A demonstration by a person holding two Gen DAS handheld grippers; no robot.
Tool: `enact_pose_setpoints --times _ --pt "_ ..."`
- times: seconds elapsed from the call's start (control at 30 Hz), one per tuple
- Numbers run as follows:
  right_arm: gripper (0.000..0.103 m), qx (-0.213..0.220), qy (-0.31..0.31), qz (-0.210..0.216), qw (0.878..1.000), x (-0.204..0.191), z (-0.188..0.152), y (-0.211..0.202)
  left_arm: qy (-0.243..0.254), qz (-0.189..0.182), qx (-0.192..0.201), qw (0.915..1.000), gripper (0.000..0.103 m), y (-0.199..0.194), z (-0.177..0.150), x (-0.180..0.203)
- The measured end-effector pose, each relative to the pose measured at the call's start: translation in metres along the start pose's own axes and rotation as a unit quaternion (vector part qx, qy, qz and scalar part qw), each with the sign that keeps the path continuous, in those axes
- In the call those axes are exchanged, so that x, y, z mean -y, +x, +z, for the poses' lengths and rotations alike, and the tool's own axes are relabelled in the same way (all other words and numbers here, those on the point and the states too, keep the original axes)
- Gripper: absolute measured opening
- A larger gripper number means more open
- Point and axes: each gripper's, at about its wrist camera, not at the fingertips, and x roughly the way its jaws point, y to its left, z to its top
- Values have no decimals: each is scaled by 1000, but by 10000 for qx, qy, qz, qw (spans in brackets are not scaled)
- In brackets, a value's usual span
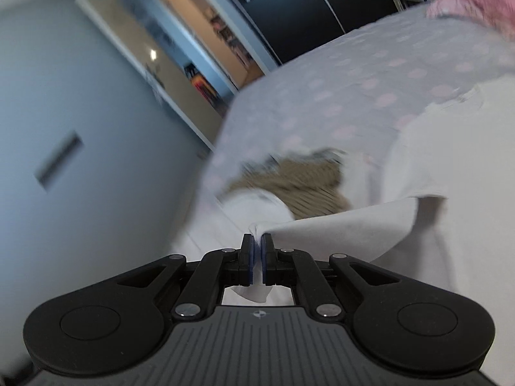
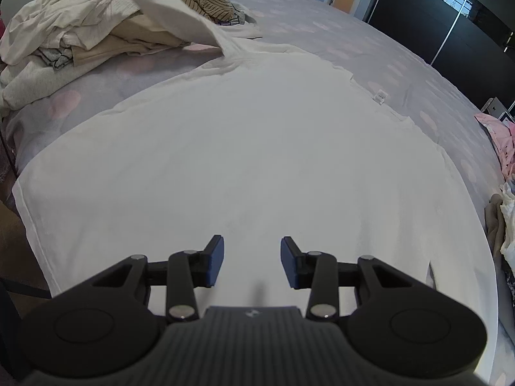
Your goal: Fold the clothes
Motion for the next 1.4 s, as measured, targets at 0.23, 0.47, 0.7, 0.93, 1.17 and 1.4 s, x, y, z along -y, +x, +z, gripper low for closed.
enact_pose_setpoints --times 0.23,0.47,0.7,0.93,1.17,1.4 --pt "42 91 201 -81 9997 13 -4 -4 1449 -118 355 9887 3 -15 6 25" --pt "42 -6 449 -52 9990 25 -11 3 2244 222 -844 9706 3 33 -65 30" --pt "42 14 382 13 9993 22 -6 4 1968 892 -967 9716 3 48 -87 4" --pt "42 -26 376 -3 9993 22 -7 4 1848 1781 375 9658 3 7 -56 -4" --pt "42 -139 471 -63 9988 26 -11 6 2204 1352 1419 9555 3 -38 -67 39" --pt "42 -196 490 -37 9986 27 -9 10 2068 257 2301 9506 3 -86 -82 105"
